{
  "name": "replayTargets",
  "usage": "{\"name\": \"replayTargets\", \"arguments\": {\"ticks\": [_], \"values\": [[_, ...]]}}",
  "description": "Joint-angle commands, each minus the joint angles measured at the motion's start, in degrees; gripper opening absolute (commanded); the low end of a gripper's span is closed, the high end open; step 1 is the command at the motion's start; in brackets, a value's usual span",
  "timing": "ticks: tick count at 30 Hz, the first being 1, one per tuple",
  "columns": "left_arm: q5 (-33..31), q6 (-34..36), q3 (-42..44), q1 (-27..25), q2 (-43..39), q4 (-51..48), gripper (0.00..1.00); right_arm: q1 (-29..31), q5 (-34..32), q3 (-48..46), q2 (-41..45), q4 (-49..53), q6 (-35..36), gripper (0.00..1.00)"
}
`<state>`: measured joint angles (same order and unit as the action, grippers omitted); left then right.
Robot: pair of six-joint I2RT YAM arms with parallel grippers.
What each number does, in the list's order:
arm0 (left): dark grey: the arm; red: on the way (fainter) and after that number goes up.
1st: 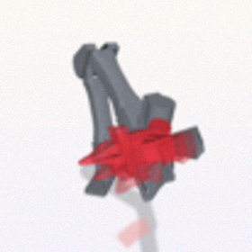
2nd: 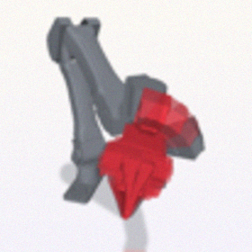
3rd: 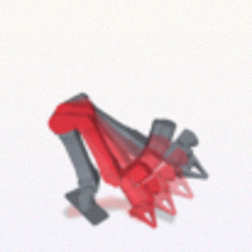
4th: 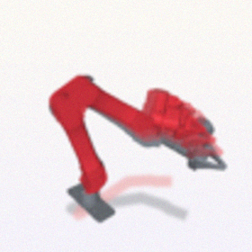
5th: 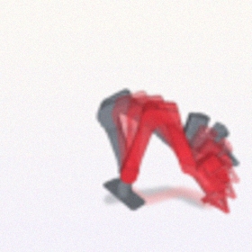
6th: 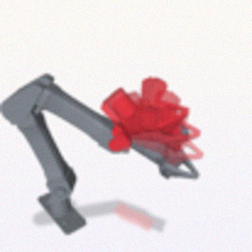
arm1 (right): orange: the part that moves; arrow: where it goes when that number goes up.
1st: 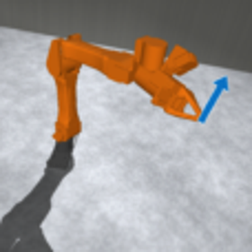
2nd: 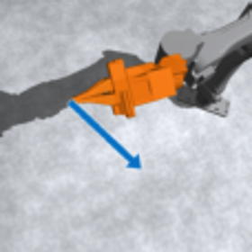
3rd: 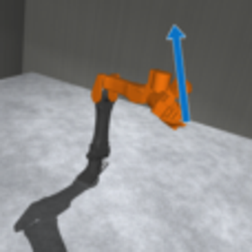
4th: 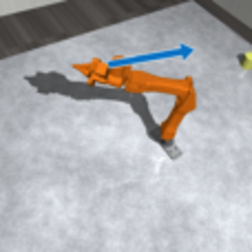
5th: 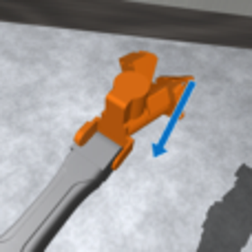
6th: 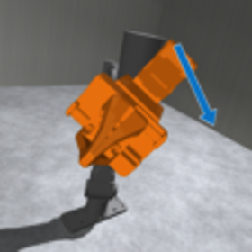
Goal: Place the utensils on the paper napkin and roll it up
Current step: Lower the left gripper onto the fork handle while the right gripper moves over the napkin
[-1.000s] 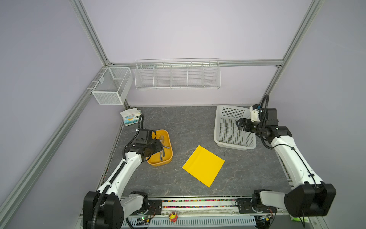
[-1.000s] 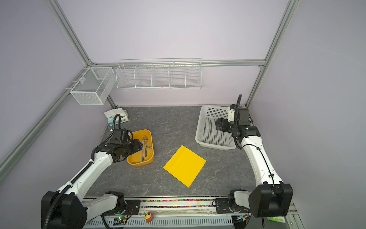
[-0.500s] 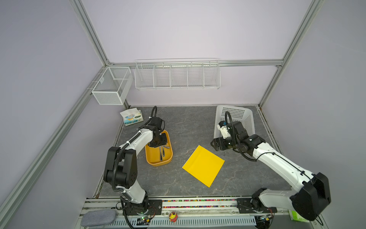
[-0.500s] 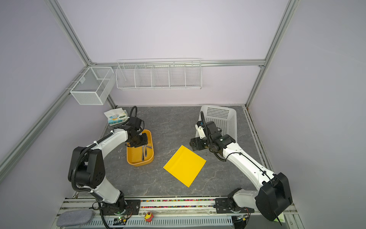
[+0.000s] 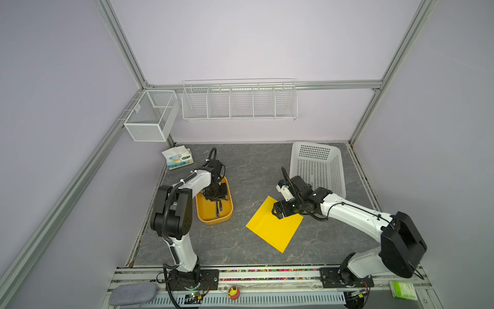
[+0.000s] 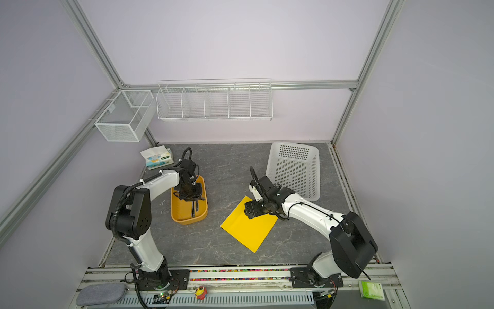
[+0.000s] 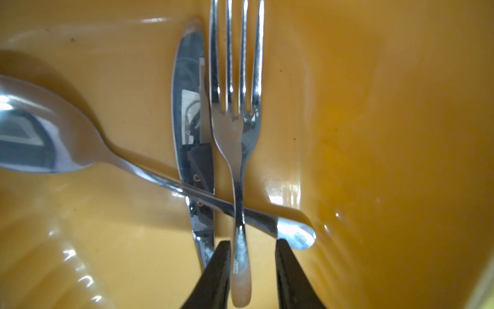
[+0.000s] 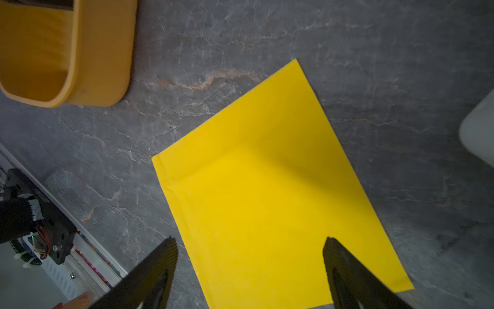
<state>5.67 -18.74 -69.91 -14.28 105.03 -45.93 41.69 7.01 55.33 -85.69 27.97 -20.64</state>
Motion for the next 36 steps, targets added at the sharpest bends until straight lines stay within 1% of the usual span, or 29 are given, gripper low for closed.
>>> {"name": "replayTargets", "arguments": {"ticks": [1, 4, 6, 9, 11, 16, 18, 21, 26, 29, 31, 33, 36], "values": [[0.3, 1.0, -0.9, -0.1, -0.7, -1.4, 0.31, 1.5, 0.1, -1.1, -3.7, -1.2, -0.5, 0.88], [0.0, 0.9, -0.3, -0.1, -1.7, -1.2, 0.31, 2.5, 0.1, -0.8, -6.7, -1.3, 0.1, 0.90], [-0.2, 0.9, 0.1, -0.1, -2.5, -0.9, 0.31, 2.6, 1.5, -1.3, -8.1, -2.9, 0.2, 0.92], [0.3, 0.9, 0.7, -0.1, -3.1, 0.0, 0.30, 2.7, 3.5, -0.2, -11.4, -4.1, 0.9, 0.99], [0.2, 0.8, 0.9, -0.1, -2.9, 0.3, 0.29, 2.7, 3.6, 0.9, -13.3, -4.1, 1.5, 1.00], [-1.3, 0.8, 0.7, -0.1, -2.3, 0.0, 0.28, 2.8, 5.4, 3.9, -17.9, -5.3, 2.9, 0.98], [-2.0, 0.9, 0.7, -0.1, -2.1, 0.1, 0.28, 2.8, 6.0, 5.4, -19.8, -4.9, 3.5, 0.95], [-2.9, 0.8, 0.3, -0.1, -1.8, -0.2, 0.28, 2.9, 6.1, 7.1, -21.1, -4.1, 3.8, 0.95], [-3.2, 1.1, -0.7, -0.1, -0.6, -0.1, 0.27, 3.1, 6.9, 7.5, -18.4, -4.5, 3.7, 0.96], [-2.6, 1.2, -1.6, -0.1, 0.4, 0.1, 0.27, 3.1, 10.8, 6.8, -13.4, -7.4, 3.1, 0.98], [-2.3, 0.9, -2.4, -0.1, 1.1, 0.4, 0.26, 3.1, 12.2, 7.2, -10.4, -8.6, 2.2, 0.98], [-2.4, 1.0, -3.3, -0.1, 2.0, 0.1, 0.26, 3.1, 11.8, 7.7, -8.3, -8.5, 1.5, 0.98], [-3.6, 1.1, -4.7, 0.0, 3.5, -1.1, 0.25, 3.2, 7.3, 7.3, -4.2, -8.1, -0.1, 1.00]]}}
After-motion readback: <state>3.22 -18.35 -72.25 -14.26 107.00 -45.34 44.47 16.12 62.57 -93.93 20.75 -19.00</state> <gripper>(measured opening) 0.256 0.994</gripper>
